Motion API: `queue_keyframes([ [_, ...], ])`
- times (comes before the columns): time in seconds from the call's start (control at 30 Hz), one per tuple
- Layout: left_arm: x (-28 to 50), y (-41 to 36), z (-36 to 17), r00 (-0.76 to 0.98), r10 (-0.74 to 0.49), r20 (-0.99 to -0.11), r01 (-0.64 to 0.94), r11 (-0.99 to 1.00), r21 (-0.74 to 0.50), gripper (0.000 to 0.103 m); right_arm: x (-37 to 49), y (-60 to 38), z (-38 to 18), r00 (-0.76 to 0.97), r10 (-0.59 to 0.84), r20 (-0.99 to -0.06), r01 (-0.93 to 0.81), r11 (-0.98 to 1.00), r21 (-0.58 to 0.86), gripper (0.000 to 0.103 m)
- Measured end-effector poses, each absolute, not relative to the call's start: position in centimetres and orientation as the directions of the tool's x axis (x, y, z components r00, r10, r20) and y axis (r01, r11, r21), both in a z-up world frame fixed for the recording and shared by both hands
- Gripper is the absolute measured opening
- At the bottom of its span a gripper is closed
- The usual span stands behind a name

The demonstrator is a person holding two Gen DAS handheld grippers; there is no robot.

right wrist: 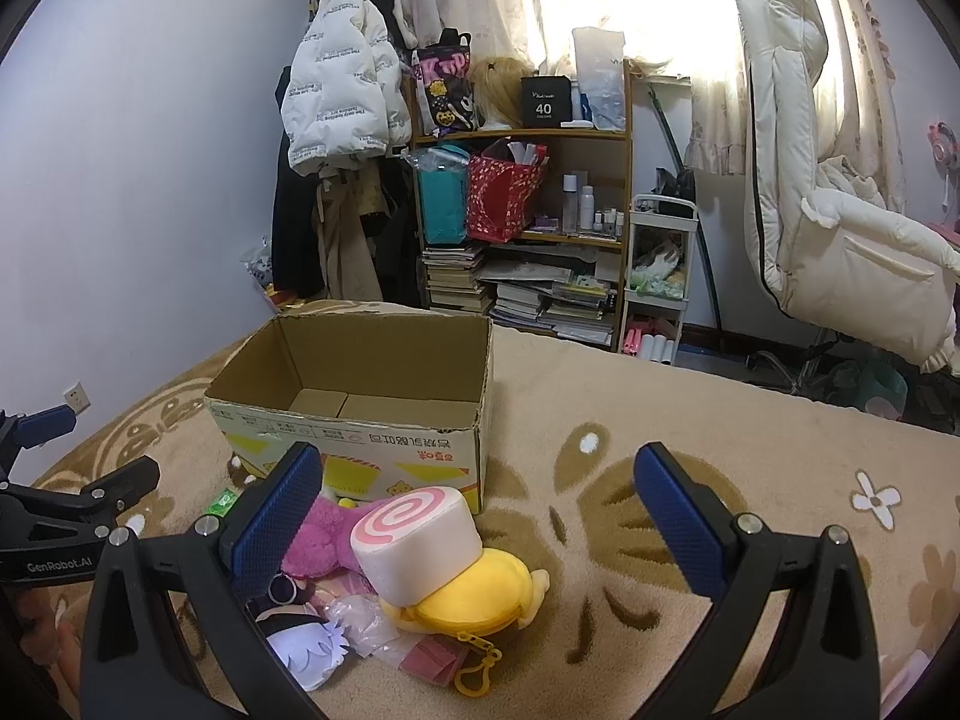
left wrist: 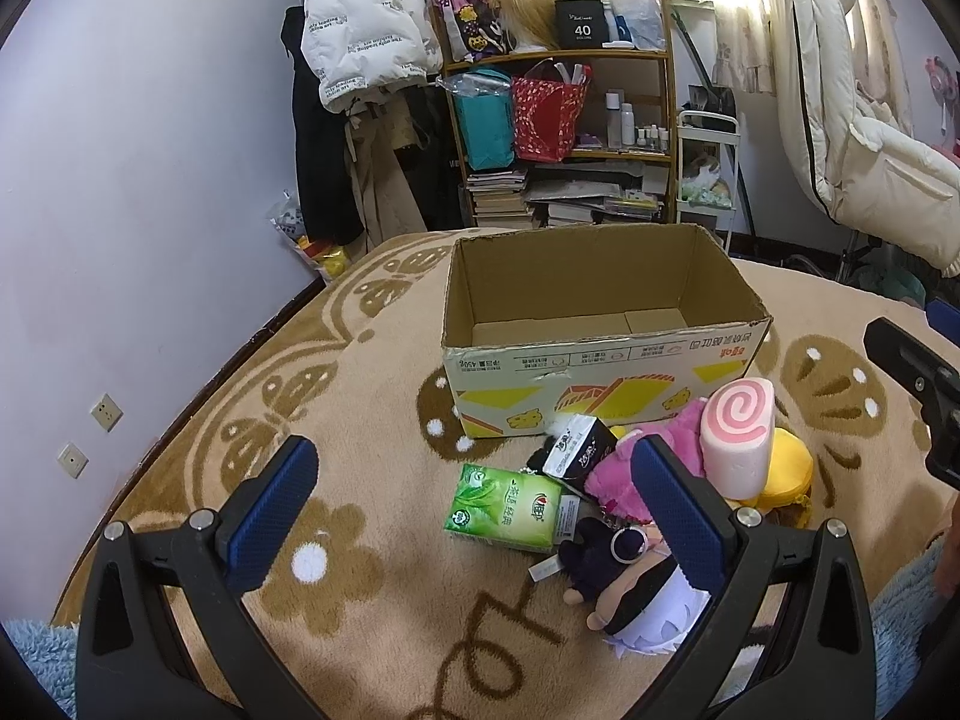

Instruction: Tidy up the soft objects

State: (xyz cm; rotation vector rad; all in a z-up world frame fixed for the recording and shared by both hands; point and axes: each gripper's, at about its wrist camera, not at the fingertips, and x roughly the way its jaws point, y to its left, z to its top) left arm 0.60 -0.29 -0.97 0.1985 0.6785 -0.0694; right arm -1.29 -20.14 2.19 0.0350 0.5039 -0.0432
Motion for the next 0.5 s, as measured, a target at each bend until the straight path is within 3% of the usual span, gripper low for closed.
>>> queue_keyframes([
  [0.5, 0.60, -0.30, -0.96, 0.777, 0.002, -0.630, 0.128, 0.979, 0.161, 0.103, -1.43, -20.21, 2.05, 0.874, -0.037, -0.485, 0.054, 0.998, 0.022, 0.103],
])
